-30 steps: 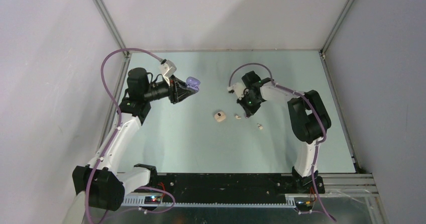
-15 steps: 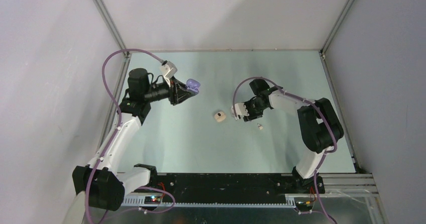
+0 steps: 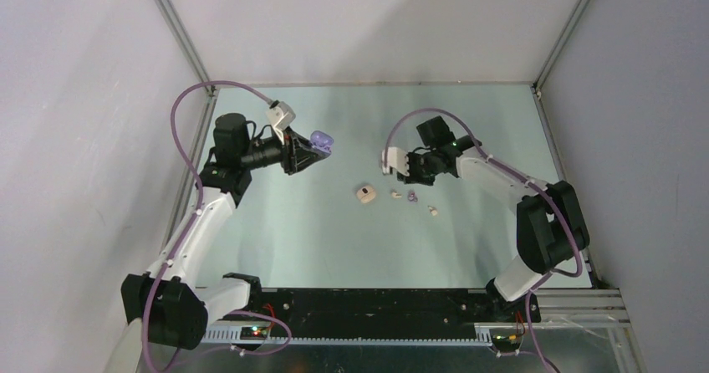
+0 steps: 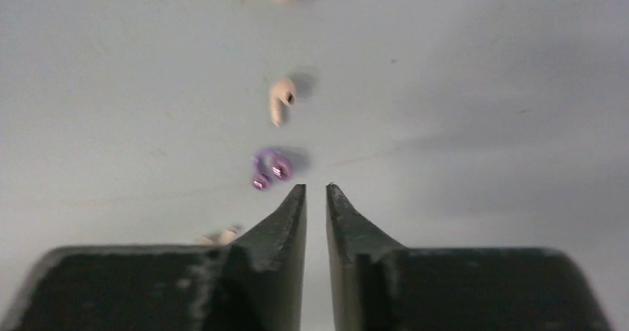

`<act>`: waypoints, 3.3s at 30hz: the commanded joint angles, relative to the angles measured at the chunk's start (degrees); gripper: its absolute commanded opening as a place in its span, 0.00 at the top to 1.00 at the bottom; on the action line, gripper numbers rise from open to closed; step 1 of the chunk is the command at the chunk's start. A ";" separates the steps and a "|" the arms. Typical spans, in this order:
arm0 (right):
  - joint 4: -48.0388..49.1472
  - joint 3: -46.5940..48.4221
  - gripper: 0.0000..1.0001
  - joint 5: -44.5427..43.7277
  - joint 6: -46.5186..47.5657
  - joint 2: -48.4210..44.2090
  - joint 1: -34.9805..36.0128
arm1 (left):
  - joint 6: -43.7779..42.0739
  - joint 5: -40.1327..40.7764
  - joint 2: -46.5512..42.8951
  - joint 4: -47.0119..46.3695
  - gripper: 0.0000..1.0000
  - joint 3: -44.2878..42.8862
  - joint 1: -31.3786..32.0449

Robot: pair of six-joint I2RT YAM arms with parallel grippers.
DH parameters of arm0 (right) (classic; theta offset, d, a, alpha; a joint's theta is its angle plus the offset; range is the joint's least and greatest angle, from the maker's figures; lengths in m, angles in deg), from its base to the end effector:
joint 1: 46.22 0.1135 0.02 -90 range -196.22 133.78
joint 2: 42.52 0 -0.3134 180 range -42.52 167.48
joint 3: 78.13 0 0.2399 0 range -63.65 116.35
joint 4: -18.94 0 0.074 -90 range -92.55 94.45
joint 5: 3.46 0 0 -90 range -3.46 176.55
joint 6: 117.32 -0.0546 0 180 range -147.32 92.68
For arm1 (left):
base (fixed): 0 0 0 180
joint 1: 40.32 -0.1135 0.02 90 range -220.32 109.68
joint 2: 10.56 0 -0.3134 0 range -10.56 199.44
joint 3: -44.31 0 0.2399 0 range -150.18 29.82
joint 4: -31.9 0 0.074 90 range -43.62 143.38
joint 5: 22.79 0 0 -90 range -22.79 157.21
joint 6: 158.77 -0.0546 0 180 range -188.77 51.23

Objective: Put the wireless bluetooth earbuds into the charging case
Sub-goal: Pick up the earbud from the center of the board.

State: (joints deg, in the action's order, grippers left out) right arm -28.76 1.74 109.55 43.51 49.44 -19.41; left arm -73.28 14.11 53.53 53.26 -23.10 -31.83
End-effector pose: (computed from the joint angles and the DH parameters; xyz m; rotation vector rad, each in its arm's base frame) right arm 0.2830 0.1669 0.2691 -1.9722 1.5428 0.2189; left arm 0.2152 -0.0763 0.3762 0.8246 1.6583 -0.9133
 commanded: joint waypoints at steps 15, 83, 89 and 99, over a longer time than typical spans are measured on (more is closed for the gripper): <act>-8.18 9.36 0.89 -12.90 -57.91 11.65 5.75 | 0.72 2.12 -1.98 -2.42 1.00 -0.37 -0.26; -31.70 18.23 1.00 28.50 -14.39 -0.80 -7.55 | -9.83 -7.98 1.35 -1.41 1.00 -2.26 0.00; -53.71 31.71 1.00 45.13 10.69 5.76 -7.37 | -36.35 -14.90 6.02 17.23 1.00 -9.82 3.25; -58.57 48.52 1.00 50.18 22.06 12.04 1.30 | -84.81 -13.79 21.22 66.15 1.00 -30.87 10.33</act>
State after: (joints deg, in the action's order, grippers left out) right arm -81.79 44.95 154.14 57.41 61.00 -21.20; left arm -129.80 0.86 70.25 92.97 -47.30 -24.29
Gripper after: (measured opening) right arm 0.006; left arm 0.357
